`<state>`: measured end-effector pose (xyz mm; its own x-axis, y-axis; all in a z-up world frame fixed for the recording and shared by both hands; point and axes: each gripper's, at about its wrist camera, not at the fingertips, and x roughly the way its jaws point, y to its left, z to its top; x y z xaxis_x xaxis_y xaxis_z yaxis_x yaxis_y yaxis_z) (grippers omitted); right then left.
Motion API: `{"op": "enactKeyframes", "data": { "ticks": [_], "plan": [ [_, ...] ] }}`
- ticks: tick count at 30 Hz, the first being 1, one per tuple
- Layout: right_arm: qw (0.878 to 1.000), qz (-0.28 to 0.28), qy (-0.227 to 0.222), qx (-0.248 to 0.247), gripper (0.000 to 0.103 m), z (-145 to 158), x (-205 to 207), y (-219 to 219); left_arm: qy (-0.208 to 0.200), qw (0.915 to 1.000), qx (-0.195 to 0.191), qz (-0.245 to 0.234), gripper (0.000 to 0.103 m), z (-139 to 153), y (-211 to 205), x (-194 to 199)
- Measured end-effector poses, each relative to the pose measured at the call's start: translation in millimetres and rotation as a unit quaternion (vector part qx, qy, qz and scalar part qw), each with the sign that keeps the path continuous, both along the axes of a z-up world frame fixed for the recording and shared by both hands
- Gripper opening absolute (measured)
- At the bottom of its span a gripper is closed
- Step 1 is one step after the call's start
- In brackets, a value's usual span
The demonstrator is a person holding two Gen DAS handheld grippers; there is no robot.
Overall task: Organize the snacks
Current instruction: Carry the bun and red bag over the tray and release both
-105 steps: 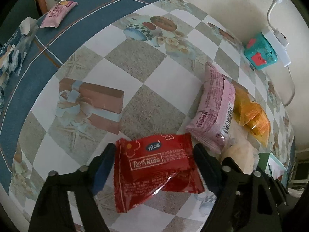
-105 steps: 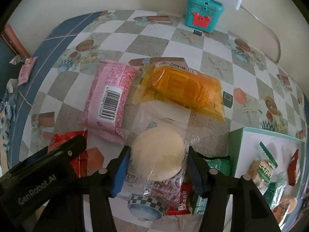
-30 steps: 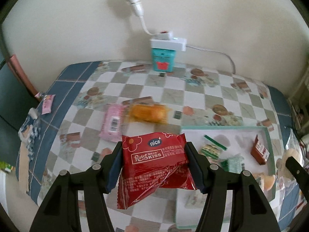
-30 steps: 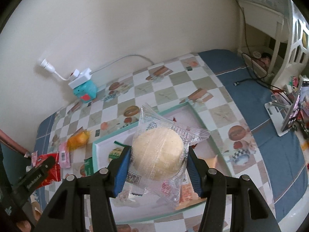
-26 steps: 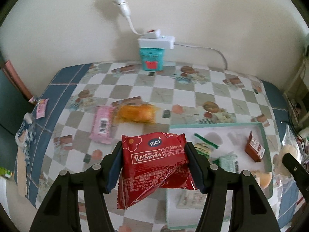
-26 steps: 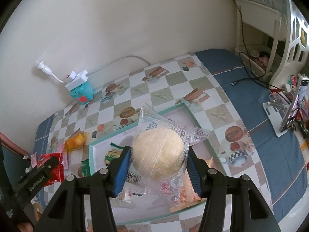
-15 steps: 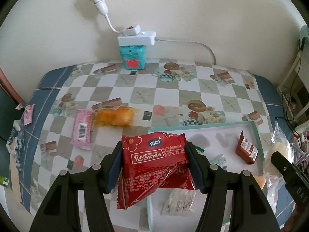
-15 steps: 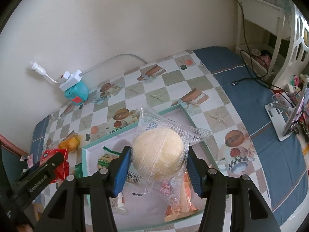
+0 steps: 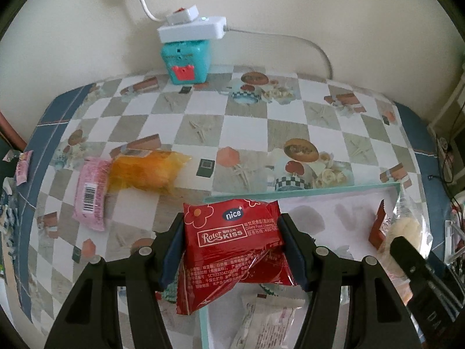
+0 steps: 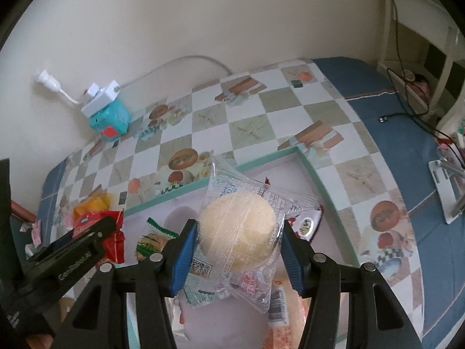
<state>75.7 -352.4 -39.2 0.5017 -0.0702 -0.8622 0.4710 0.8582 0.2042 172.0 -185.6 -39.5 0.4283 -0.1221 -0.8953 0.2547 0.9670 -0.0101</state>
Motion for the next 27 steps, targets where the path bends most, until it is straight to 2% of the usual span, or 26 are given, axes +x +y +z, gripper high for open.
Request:
{"op": "enactKeyframes", "data": {
  "ticks": [5,16,21,25,27],
  "plan": [
    [1.0,0.007,0.015,-0.008,0.058,-11,7,6,0.005,1.0,-0.002,0.001,0.064,-8,-1,4],
    [0.999,0.008,0.027,-0.019,0.059,-15,12,9,0.018,0.9998,-0.006,0.002,0.066,-16,1,9],
    [0.999,0.009,0.037,-0.027,0.06,-15,12,10,0.021,0.9998,-0.007,-0.001,0.071,-13,2,8],
    [0.999,0.01,0.035,-0.036,0.071,-12,11,11,0.023,0.9997,-0.009,0.001,0.074,-9,6,8],
    [0.998,0.01,0.036,-0.041,0.073,-11,11,11,0.023,0.9997,-0.008,0.002,0.076,-7,8,7]
  ]
}}
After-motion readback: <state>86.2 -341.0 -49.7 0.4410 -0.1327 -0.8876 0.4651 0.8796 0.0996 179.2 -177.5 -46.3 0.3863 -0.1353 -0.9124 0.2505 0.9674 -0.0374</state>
